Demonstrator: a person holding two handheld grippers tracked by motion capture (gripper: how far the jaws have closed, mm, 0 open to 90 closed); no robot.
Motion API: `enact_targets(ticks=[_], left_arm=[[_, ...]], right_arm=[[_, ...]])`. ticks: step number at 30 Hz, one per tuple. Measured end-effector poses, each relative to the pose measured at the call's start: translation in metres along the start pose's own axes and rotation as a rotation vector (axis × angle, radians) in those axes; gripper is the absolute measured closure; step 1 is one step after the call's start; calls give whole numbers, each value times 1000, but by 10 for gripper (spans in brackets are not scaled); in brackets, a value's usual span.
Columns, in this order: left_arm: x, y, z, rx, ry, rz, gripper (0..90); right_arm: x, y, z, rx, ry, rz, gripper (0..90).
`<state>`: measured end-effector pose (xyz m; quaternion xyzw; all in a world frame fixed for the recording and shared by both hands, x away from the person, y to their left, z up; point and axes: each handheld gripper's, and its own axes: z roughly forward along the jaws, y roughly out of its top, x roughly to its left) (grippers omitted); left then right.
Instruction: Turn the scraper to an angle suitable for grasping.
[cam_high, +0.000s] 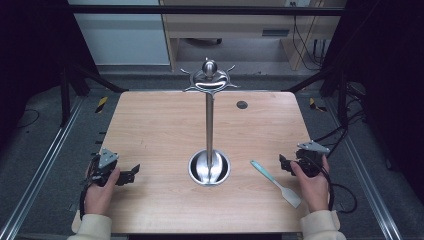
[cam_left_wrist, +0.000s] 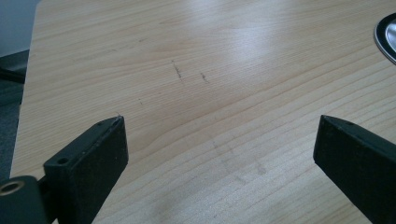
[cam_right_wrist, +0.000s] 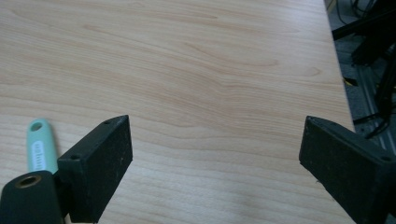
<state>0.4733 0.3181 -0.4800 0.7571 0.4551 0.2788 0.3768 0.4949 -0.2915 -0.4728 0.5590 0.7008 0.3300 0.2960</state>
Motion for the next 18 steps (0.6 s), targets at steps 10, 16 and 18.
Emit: enact_targets(ticks=[10,16,18], left_arm=[[-1,0,0,10,-1,10,29],[-3,-2,2,25,2,20,30],[-4,-3,3,30,3,23,30]], right_arm=[[-5,12,1,-19,-72,-14,144],[-2,36,12,-30,-78,-62,424],[-3,39,15,-28,-61,-62,474]])
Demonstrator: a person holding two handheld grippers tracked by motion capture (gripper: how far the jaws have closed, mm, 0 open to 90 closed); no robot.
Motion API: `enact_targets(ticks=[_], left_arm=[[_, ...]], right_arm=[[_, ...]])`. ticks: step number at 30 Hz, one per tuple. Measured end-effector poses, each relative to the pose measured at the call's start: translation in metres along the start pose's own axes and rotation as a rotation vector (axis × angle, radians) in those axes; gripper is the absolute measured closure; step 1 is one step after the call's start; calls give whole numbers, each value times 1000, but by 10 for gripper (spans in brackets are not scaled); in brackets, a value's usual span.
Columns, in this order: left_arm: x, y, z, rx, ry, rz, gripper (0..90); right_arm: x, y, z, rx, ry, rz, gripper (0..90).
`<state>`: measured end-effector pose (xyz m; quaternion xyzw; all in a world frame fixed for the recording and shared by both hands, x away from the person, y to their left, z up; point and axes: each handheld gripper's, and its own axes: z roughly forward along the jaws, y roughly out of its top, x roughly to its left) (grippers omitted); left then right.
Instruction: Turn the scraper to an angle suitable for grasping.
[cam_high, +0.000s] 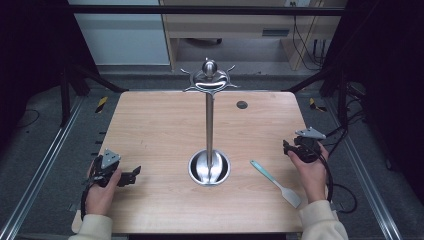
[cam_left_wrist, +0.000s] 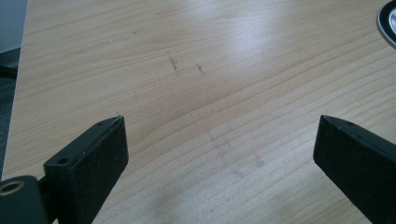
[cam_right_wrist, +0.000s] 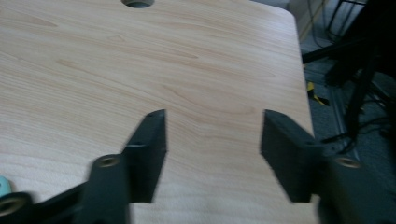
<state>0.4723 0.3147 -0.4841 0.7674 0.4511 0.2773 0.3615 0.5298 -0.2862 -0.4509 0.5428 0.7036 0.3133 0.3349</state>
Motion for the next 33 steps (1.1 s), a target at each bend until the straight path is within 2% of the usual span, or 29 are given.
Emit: enact_targets(ticks=[1,2,4,5,6,7,8,9,10,11,18,19,22,33], left_arm=[[0,-1,0,4,1,1,30],[0,-1,0,6,3,1,31],[-1,-1,0,7,7,2,31],[-1,-1,0,7,7,2,31],[-1,0,0,7,7,4,31],[-1,0,1,6,9,4,31],[-1,1,0,6,11,4,32],[-1,1,0,6,11,4,32],[-1,1,0,5,13,7,32],[-1,1,-1,5,15,10,32],[0,3,-4,-13,15,4,32],[1,3,-4,-11,15,5,32],[2,3,-4,-11,15,2,32],[1,3,-4,-5,20,3,33]], right_arm=[[0,2,3,6,13,3,519],[1,1,8,8,51,13,621],[5,-1,10,33,107,15,707],[9,-2,10,49,124,-7,732],[9,-2,10,49,124,-7,732],[18,-6,8,73,157,-29,786],[23,-8,7,83,178,-38,801],[23,-8,7,83,178,-38,801],[32,-12,7,103,204,-66,838],[36,-13,7,116,209,-92,847],[53,-16,8,128,248,-137,900],[55,-17,9,130,254,-156,900],[65,-19,13,154,292,-157,900],[77,-22,16,171,329,-177,900]])
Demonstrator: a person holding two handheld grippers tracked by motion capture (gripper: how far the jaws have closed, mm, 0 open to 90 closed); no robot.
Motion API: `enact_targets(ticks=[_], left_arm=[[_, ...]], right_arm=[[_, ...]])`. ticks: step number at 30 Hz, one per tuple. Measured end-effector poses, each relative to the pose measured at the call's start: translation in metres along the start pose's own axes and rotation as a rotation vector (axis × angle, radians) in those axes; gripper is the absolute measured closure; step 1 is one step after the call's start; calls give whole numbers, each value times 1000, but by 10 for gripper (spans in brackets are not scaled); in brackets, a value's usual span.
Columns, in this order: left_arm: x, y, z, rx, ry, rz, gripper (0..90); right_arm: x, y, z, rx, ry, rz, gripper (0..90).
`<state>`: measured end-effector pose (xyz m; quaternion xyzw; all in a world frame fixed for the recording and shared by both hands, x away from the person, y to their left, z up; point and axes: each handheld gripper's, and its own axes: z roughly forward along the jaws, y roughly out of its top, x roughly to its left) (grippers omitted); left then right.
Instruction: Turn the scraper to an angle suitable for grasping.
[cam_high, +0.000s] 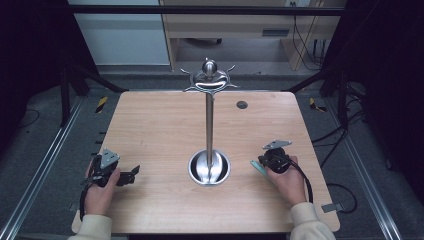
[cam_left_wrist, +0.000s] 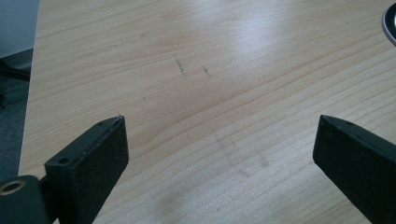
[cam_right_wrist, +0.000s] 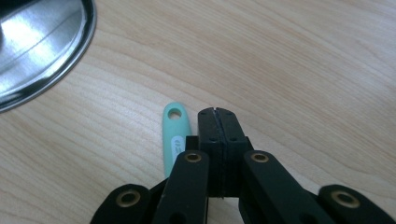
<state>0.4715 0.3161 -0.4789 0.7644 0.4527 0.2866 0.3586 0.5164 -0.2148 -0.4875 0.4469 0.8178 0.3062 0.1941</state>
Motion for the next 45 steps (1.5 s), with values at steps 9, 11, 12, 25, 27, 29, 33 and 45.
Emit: enact_targets(ticks=[9,11,12,25,27,29,33,45], left_arm=[[0,0,0,0,-2,-1,33],[0,0,0,0,-3,-1,33],[0,0,0,0,-3,-1,33],[1,0,-1,4,4,-1,32],[1,-1,-1,5,4,-2,32],[1,-1,-1,7,4,0,32],[0,-1,0,11,5,4,32],[-2,-1,0,15,3,12,32]], right_arm=[[3,-1,3,20,8,-13,900],[3,-1,3,20,17,-12,900],[3,-1,3,22,25,-20,900],[20,0,0,57,157,-90,900],[22,0,0,61,159,-99,900],[25,1,-2,59,169,-106,900],[27,10,-9,48,163,-137,900],[40,34,-16,232,153,-267,827]])
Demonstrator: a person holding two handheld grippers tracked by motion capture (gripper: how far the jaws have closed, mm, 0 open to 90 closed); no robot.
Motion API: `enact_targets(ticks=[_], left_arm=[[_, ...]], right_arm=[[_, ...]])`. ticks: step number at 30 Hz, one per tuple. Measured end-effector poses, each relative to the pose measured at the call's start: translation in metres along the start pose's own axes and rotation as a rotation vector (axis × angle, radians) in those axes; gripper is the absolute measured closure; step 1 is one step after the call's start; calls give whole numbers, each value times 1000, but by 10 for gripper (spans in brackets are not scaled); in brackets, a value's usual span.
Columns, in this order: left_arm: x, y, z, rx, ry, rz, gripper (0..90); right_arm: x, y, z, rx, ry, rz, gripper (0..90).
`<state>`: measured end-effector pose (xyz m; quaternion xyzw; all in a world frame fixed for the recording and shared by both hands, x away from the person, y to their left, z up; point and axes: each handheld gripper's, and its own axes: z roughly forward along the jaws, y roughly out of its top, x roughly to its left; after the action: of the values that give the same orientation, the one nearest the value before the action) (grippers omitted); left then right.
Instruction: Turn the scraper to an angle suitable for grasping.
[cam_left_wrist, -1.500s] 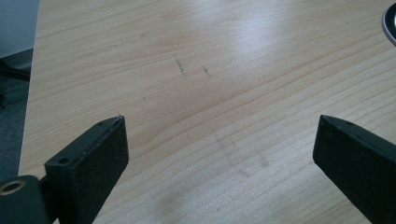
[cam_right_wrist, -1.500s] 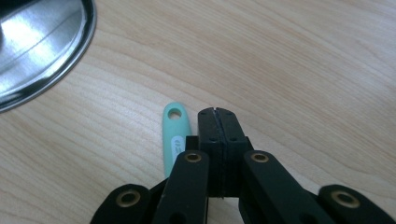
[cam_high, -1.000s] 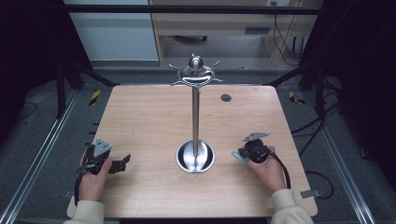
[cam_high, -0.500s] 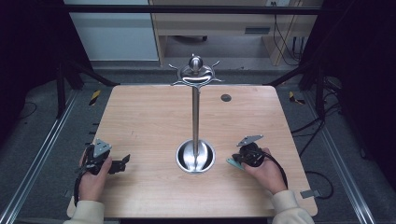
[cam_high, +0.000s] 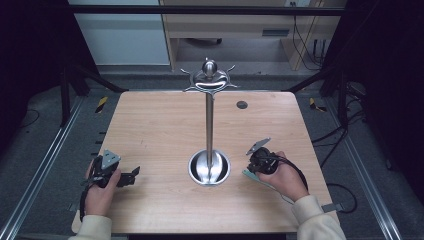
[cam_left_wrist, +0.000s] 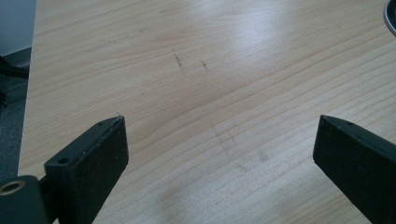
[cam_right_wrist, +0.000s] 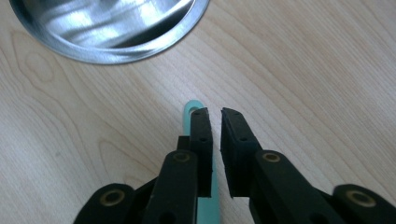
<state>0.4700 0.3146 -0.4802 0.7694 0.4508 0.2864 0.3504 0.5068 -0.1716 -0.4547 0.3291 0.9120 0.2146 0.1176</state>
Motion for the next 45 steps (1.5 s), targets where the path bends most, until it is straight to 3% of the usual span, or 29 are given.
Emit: enact_targets(ticks=[9,16,27,45], left_arm=[[0,0,1,1,-7,2,32],[0,0,1,6,-8,6,32],[0,0,2,11,-8,6,32],[-1,0,2,13,-7,9,33]], right_arm=[[-3,11,-1,150,10,-62,726],[-4,11,1,212,30,-70,689],[-4,11,8,262,67,-89,666],[-4,13,15,317,83,-94,680]])
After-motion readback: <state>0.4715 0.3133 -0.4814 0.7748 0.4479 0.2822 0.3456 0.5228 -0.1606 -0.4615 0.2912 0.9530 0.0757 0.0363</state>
